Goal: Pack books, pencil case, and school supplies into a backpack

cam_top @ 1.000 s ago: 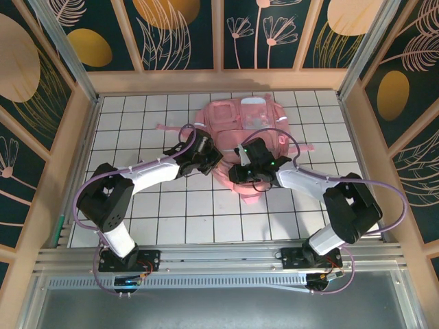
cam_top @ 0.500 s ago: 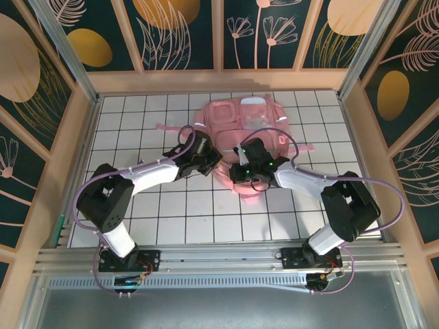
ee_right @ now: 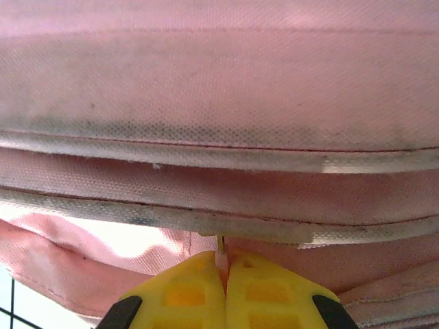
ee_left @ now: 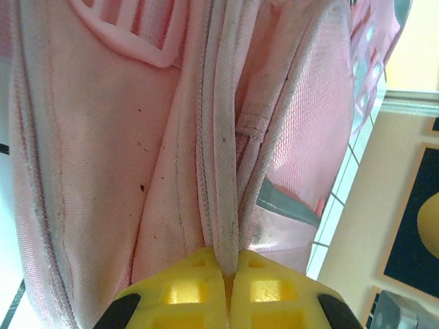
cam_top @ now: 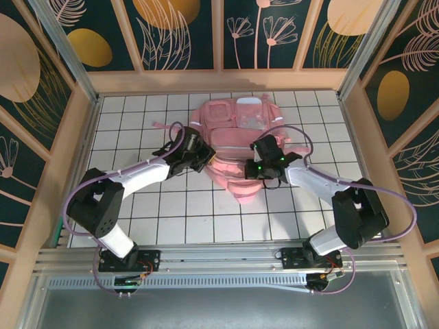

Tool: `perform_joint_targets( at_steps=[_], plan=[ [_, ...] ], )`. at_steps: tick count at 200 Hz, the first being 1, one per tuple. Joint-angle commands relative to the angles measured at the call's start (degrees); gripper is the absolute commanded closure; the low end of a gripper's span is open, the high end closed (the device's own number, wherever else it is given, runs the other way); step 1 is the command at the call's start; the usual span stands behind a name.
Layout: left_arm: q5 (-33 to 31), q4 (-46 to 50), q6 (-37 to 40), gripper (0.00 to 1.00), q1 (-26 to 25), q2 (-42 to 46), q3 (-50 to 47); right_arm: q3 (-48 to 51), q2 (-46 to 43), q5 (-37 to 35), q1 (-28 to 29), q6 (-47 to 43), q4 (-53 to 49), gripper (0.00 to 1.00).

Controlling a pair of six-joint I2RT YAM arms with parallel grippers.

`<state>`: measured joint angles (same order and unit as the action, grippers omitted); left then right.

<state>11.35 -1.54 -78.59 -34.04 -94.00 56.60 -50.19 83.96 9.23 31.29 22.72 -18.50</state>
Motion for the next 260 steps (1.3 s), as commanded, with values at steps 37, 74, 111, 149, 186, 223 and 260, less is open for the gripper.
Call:
perform_joint_targets(
  at_steps=[37, 74, 111, 149, 186, 223, 260],
  plan=[
    [3.91, 7.80, 13.90, 1.00, 9.07, 1.02, 1.32, 0.07, -0.02, -6.16, -6.15, -7.89, -0.59, 1.00],
    [6.96, 15.52, 27.57, 1.00, 14.99, -6.72, 10.30, -1.86, -4.50, -4.71, 5.36, -10.18, -3.59, 1.00],
    [8.14, 20.31, 31.33, 0.63, 14.79, -10.08, 16.26, -4.81, -5.96, -1.89, 11.53, -9.74, -2.35, 1.00],
    [-0.25, 21.71, 21.35, 0.54, 12.79, 2.43, 7.21, -6.23, -3.28, 0.88, 12.78, -11.11, -0.90, 1.00],
    [-1.30, 14.07, 10.04, 0.52, 6.51, 7.55, -0.52, -8.03, -0.97, 2.67, 13.91, -11.72, 0.18, 1.00],
    [-2.91, 10.03, 4.60, 0.52, 1.23, 4.08, 0.44, -8.61, -0.12, 2.72, 15.70, -11.72, 1.16, 1.00],
    [-7.31, 7.16, -0.66, 0.62, -2.68, 2.67, -2.01, -7.72, -0.11, 2.63, 16.25, -10.75, 2.75, 1.00]
  ],
)
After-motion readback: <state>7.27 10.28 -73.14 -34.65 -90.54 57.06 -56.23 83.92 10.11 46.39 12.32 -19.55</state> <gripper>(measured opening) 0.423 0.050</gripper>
